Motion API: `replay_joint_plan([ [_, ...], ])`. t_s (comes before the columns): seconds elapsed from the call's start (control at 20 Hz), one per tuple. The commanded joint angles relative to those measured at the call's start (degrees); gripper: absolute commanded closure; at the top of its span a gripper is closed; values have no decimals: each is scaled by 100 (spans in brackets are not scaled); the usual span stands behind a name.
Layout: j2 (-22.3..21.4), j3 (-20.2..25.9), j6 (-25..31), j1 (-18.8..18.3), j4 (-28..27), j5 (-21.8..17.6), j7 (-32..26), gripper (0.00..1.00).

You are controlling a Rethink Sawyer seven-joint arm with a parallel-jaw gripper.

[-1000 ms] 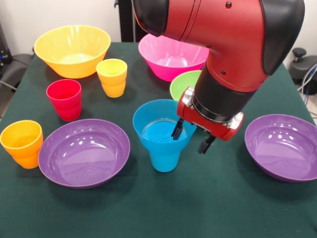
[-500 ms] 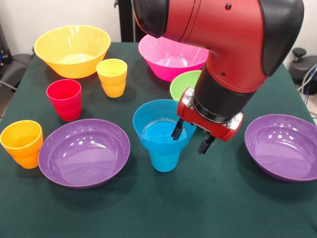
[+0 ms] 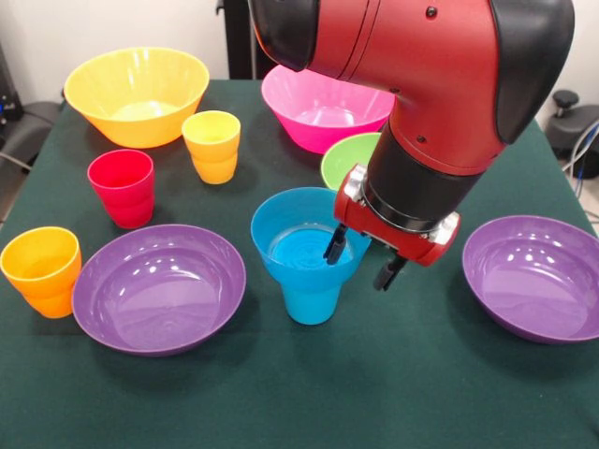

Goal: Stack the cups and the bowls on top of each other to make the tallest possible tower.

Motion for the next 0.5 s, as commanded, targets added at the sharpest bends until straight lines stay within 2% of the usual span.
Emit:
replay_joint_plan([
  [0.05, -37, 528, 920, -88, -164, -127, -903, 0],
  [0.1, -8, 531, 1035, -105, -271, -113, -915, 0],
  [0.5, -387, 535, 1422, -106, -4, -26, -855, 0],
])
